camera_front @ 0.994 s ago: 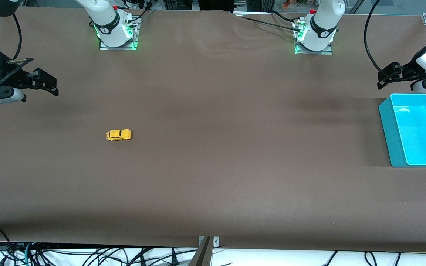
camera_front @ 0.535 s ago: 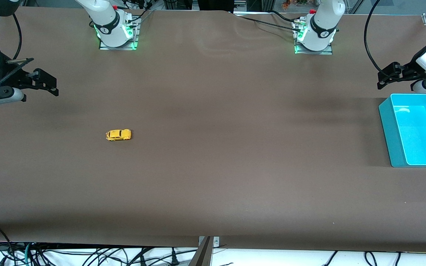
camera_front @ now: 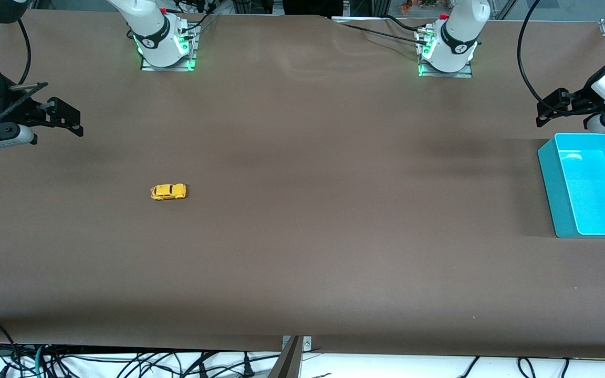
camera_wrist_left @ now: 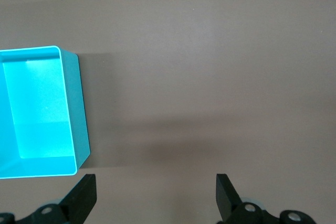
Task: Wind and store yellow beetle car
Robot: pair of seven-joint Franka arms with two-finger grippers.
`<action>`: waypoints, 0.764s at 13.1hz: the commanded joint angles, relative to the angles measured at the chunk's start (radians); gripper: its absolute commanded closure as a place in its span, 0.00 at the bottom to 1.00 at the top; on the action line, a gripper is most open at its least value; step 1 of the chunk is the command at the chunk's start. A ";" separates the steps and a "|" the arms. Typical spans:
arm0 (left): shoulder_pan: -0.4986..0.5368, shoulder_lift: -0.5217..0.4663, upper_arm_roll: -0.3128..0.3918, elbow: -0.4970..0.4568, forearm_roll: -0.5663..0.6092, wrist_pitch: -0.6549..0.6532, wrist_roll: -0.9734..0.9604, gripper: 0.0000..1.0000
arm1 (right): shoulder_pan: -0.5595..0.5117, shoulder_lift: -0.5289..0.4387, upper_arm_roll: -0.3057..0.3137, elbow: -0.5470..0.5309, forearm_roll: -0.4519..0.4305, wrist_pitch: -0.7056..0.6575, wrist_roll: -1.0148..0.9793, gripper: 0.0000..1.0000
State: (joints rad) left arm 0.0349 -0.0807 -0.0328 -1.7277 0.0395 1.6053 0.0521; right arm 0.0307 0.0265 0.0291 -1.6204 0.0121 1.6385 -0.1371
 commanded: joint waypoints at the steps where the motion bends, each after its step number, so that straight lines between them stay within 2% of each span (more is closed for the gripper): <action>1: 0.005 0.019 -0.004 0.037 0.019 -0.025 0.000 0.00 | -0.002 -0.013 0.002 0.002 0.011 -0.003 -0.007 0.00; 10: 0.005 0.019 -0.004 0.037 0.019 -0.025 0.003 0.00 | -0.002 -0.014 0.000 0.002 0.014 -0.032 -0.006 0.00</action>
State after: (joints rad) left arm 0.0349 -0.0804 -0.0328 -1.7277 0.0395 1.6053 0.0521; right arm 0.0307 0.0265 0.0291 -1.6204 0.0122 1.6205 -0.1371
